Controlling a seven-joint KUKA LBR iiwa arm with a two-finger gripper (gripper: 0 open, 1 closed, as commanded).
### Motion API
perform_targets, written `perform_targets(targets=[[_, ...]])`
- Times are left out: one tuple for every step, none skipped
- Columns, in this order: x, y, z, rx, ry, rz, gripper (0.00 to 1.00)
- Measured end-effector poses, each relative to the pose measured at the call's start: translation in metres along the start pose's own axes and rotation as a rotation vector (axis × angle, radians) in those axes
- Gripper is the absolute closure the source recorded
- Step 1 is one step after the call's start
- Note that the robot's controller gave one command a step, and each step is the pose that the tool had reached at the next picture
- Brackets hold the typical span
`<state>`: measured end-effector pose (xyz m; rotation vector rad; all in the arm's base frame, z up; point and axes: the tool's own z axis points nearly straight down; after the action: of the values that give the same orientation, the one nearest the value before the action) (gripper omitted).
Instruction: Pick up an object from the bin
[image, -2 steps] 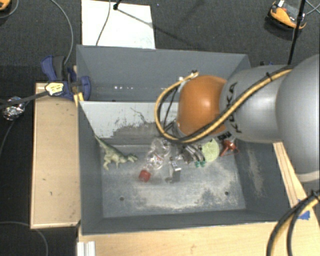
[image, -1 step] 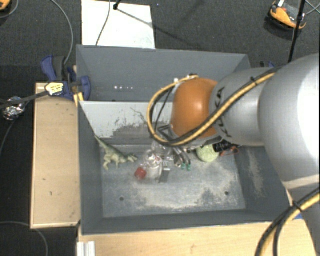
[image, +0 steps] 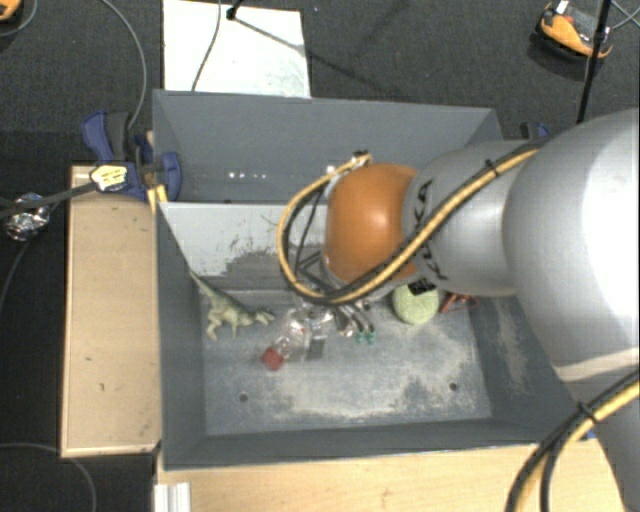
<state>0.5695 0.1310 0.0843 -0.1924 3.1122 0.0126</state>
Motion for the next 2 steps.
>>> perform_targets(targets=[[0.000,0.000,0.000,0.000,0.000,0.000,1.00],[0.001,-0.004,-0.022,0.000,0.008,0.001,1.00]])
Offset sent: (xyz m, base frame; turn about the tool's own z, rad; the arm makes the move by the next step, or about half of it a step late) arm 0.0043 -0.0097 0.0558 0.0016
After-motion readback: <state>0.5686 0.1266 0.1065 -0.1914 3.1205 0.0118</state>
